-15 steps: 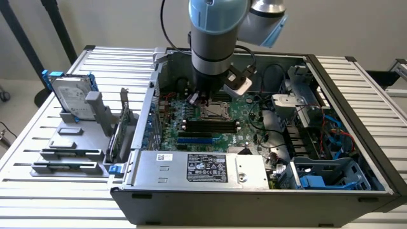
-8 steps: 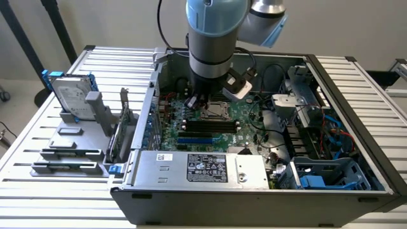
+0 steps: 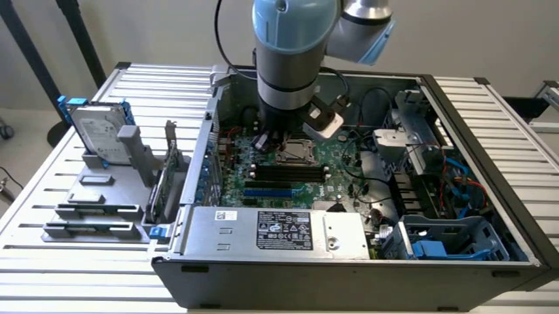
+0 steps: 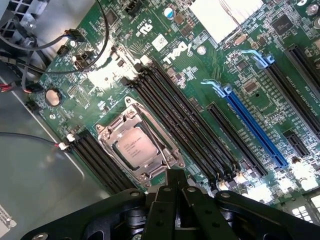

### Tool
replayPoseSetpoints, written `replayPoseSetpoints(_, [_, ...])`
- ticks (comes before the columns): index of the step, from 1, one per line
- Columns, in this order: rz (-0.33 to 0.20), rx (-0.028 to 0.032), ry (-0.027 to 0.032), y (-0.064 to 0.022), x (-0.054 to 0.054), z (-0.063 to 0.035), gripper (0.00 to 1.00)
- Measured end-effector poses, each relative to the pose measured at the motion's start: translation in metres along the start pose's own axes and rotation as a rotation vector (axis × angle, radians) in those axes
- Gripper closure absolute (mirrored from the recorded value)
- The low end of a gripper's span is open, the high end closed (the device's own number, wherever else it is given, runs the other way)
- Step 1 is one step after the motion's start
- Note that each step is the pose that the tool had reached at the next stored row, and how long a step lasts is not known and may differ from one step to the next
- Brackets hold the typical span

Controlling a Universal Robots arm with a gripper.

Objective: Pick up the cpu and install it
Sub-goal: 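Install the first cpu locking lever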

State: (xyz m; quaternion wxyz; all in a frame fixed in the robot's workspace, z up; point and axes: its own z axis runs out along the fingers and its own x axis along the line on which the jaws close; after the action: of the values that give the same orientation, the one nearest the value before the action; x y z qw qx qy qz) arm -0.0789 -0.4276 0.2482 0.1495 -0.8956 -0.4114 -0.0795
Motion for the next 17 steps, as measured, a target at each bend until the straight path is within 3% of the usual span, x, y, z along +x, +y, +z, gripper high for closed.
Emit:
replayPoseSetpoints(12, [-0.002, -0.0007, -0.0020, -0.0061, -0.001, 0.0185, 0.89])
replayPoseSetpoints(17, [-0.002, -0.0017, -0.0055, -0.0064, 0.000, 0.0170, 0.89])
